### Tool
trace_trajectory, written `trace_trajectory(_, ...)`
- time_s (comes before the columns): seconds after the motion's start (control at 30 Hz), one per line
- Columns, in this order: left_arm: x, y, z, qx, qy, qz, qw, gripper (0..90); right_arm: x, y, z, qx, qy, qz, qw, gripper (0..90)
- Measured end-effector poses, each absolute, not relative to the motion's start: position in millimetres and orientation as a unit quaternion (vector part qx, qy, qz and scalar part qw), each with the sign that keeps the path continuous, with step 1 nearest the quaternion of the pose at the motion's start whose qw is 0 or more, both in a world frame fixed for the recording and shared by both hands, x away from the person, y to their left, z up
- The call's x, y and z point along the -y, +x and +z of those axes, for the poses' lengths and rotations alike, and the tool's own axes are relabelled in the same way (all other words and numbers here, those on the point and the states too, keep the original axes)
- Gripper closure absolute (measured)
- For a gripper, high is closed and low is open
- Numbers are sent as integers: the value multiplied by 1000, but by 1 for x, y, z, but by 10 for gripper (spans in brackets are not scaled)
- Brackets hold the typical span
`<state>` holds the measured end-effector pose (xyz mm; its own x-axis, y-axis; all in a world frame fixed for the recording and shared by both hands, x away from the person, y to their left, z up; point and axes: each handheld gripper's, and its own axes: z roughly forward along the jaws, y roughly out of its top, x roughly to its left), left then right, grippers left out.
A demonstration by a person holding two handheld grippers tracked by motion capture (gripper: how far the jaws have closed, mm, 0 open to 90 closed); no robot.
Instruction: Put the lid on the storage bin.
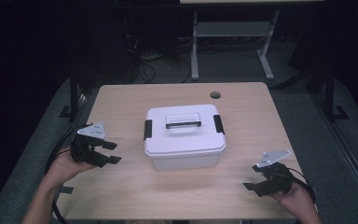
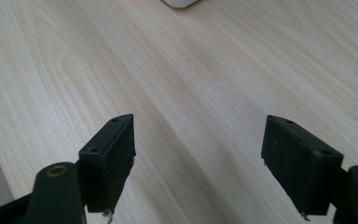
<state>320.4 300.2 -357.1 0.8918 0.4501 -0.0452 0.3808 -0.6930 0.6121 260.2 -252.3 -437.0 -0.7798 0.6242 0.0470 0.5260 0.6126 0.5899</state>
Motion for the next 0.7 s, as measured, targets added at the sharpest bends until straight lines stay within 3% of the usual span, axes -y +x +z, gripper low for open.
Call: trace_trajectory(0.7, -312, 310, -381, -251, 913, 50, 318, 366, 251, 260, -440, -896, 321, 297, 80, 252)
